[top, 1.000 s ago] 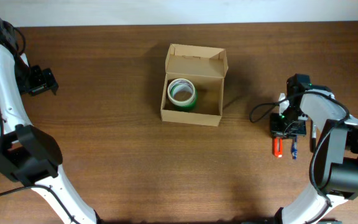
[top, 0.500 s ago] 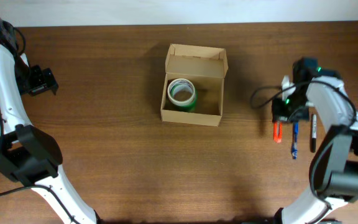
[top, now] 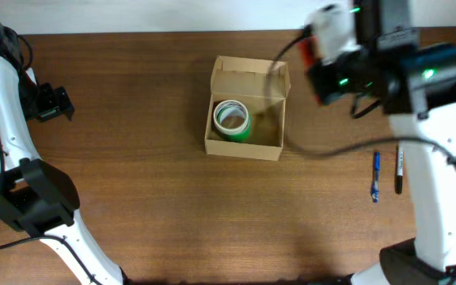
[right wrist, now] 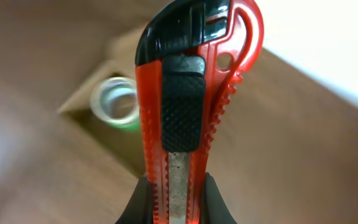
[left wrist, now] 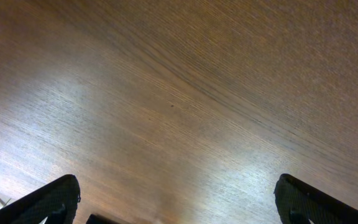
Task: Pack container
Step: 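Carry the red box cutter into the box and release it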
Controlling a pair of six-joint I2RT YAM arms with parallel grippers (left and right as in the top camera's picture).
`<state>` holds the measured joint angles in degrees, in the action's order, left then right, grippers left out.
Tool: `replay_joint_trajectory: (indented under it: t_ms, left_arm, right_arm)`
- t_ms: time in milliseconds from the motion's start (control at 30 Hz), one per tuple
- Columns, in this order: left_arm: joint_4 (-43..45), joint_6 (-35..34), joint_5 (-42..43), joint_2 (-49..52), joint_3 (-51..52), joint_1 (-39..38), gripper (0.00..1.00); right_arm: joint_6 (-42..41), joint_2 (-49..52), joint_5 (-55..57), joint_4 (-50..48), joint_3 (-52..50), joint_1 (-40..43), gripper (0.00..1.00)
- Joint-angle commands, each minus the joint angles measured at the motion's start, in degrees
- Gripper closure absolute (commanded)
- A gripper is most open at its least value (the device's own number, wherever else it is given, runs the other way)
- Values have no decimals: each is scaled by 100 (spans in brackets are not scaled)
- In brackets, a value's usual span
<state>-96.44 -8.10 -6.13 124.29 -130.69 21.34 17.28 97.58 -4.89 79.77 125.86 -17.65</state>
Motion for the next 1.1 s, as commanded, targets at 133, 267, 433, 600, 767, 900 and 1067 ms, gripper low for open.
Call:
replay_joint_trajectory:
  t_ms: [133, 267, 433, 600, 767, 900, 1067]
  left_arm:
    - [-2, 70, 37, 26, 22, 20, 0]
    - [-2, 70, 37, 26, 22, 20, 0]
    - [-2, 70, 37, 26, 22, 20, 0]
    - [-2, 70, 37, 26, 22, 20, 0]
    - [-2, 70, 37, 26, 22, 20, 0]
    - [-2, 70, 39, 26, 22, 20, 0]
    - [-2, 70, 37, 26, 22, 20, 0]
  right_arm:
    - [1956, 796, -48, 96, 15, -802, 97]
    - [2199, 1421, 55, 11, 15, -811, 96]
    - [2430, 2249, 216, -13, 15, -811, 96]
    - [2448, 2859, 203, 26, 15, -824, 96]
    - [2444, 3032, 63, 39, 13, -833, 96]
    - [2428, 3042, -225, 68, -48, -894, 96]
    - [2470, 3042, -223, 76, -199, -1016, 97]
